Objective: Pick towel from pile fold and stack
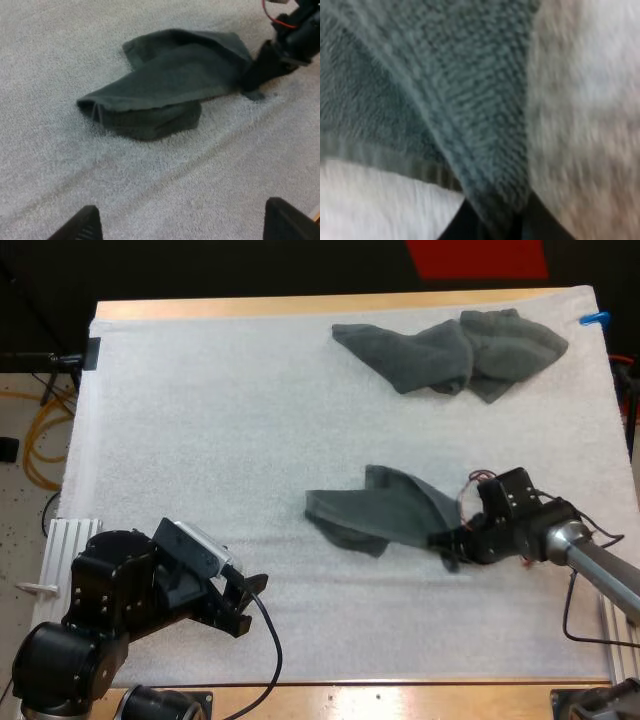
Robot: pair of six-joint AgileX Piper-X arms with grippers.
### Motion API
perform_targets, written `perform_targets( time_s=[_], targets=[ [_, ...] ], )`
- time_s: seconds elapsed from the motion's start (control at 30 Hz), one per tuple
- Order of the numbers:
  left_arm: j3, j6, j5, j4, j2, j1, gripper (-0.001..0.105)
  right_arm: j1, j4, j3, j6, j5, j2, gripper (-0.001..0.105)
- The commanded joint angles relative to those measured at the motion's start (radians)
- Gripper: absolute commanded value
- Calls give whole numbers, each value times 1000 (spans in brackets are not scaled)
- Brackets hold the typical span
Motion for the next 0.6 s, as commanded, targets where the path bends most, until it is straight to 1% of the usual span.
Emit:
perform_targets(
  time_s=[0.0,0.03,0.1,0.13,0.17,0.27,0.3,0.33,0.4,0.5,0.57],
  targets=[
    [-6,-4,-3,3,2,-5,65,4,91,0,-53,-17,-50,1],
    [-6,-4,-3,0,2,-5,65,8,127,0,-68,-17,-65,1],
    [-6,-4,-3,-16,2,-5,65,32,265,6,-133,-26,-146,1],
    [-6,-4,-3,-21,2,-5,65,38,289,8,-145,-29,-168,1],
    [-6,-4,-3,-31,2,-5,65,51,343,16,-157,-34,-205,1],
    [-6,-4,1,-55,9,-5,65,79,440,45,-158,-35,-276,1],
    [-6,-4,13,-57,13,-5,65,84,473,59,-156,-35,-300,1],
    [-6,-4,23,-58,21,-5,65,86,490,66,-155,-35,-312,1],
    [-6,-4,76,-57,44,-5,65,88,535,99,-155,-35,-347,1],
    [-6,-10,135,-60,83,-7,65,88,543,117,-142,-29,-361,1],
    [-4,-19,148,-71,108,-19,65,88,529,117,-142,-25,-361,1]
  ],
)
